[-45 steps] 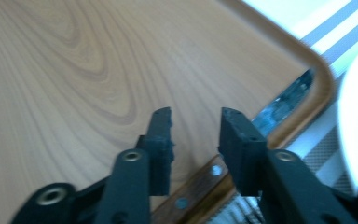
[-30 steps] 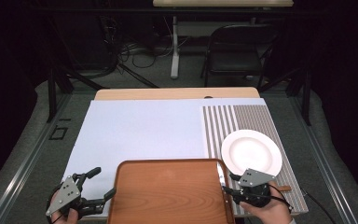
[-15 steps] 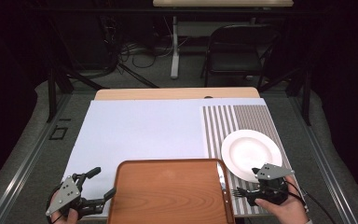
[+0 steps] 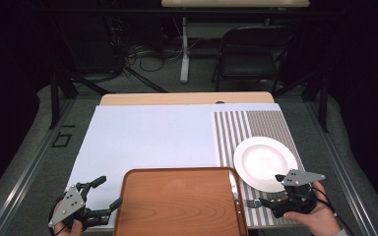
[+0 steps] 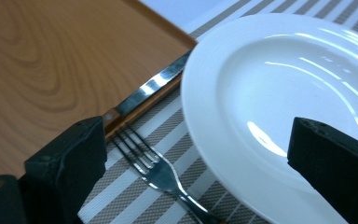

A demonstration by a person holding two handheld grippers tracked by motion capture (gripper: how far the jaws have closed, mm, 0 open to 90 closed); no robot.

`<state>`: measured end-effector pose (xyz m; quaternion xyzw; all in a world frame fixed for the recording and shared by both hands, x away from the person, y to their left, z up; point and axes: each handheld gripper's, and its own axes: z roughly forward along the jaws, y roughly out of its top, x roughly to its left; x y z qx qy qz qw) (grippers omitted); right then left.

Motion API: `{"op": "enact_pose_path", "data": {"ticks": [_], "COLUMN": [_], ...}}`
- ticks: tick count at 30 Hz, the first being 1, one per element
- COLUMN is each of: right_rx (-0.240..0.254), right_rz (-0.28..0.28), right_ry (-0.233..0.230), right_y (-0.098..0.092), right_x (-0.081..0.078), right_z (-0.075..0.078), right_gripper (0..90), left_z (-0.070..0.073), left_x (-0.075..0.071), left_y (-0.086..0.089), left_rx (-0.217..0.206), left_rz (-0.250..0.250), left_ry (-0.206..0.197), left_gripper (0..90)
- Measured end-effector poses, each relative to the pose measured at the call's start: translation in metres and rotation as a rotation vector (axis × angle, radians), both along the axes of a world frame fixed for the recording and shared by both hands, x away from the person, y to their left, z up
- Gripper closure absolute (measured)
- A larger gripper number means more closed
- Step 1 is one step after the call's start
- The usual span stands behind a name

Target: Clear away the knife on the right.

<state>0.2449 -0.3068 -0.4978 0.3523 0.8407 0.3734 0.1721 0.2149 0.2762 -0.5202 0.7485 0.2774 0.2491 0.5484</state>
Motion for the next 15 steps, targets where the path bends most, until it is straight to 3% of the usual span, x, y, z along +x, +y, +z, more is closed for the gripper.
{"op": "enact_pose_path", "data": {"ticks": [6,12,15], "right_rx": [-0.021,-0.105,-0.158], "right_rz": [-0.020,0.000,0.022], "right_ry": [0.016,0.032,0.008], "right_y": [-0.0043,-0.0079,-0.0103], "right_x": [0.0052,0.0077,0.0085], "right_z": [0.0001,0.0006,0.0022], "right_gripper": [4.3,4.6,8.4], "left_z": [0.0000,0.0000,0.0001], "left_x": [0.0001,0.0001,-0.0001], "left_y": [0.0001,-0.0003,-0.0005], "left_rx": [0.001,0.003,0.005], "left_rz": [0.000,-0.002,-0.002], "left_ry": [0.000,-0.001,-0.001], "left_gripper": [15.2,15.2,15.2]}}
